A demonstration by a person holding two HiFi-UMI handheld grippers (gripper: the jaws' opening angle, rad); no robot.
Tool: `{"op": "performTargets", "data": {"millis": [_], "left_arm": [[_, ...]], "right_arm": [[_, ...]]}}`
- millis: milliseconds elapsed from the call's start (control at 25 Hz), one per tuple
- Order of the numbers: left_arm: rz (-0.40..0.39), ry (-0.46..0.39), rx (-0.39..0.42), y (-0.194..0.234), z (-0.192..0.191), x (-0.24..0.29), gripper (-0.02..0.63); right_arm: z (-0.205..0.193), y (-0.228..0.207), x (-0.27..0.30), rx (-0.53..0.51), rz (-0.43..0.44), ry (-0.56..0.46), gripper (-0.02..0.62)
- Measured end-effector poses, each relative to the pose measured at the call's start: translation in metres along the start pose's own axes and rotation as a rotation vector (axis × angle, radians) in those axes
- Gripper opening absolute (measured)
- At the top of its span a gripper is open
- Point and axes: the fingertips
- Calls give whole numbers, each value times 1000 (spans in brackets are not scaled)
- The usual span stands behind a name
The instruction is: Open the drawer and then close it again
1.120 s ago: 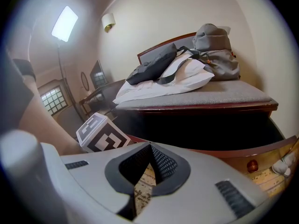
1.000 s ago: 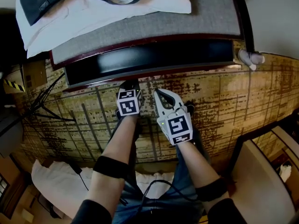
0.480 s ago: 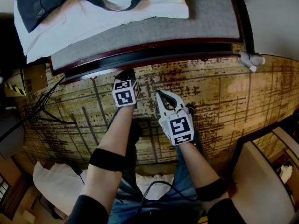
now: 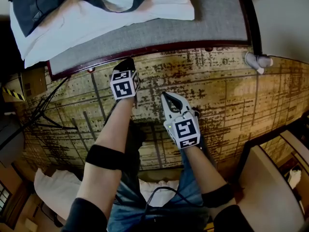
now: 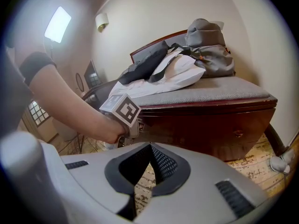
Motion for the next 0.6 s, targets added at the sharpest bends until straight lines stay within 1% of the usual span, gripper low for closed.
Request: {"op": "performTargets", "data": {"millis": [200, 280, 360, 480, 600], "left_arm": [[7, -1, 6, 0, 0, 0, 1], [9, 6, 29, 0, 0, -3, 1], [7, 7, 78, -2, 4, -14, 1], [-9, 10, 142, -9, 11, -48, 1], [-35, -15, 151, -18, 25, -101, 1]], "right_arm": [[4, 0, 0, 6, -2, -4, 5], [5, 0, -2, 8, -6, 0, 5], [8, 2, -7, 5, -6, 7, 5], [20, 9, -22, -7, -4, 19, 5], [46, 15, -47, -18, -10, 15, 5]]}}
Point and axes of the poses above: the fingertips, and each gripper's own axes: x forward along the fingers, y to its left, z out of its top, and after that the axes turned 8 degrees about y, right-handed
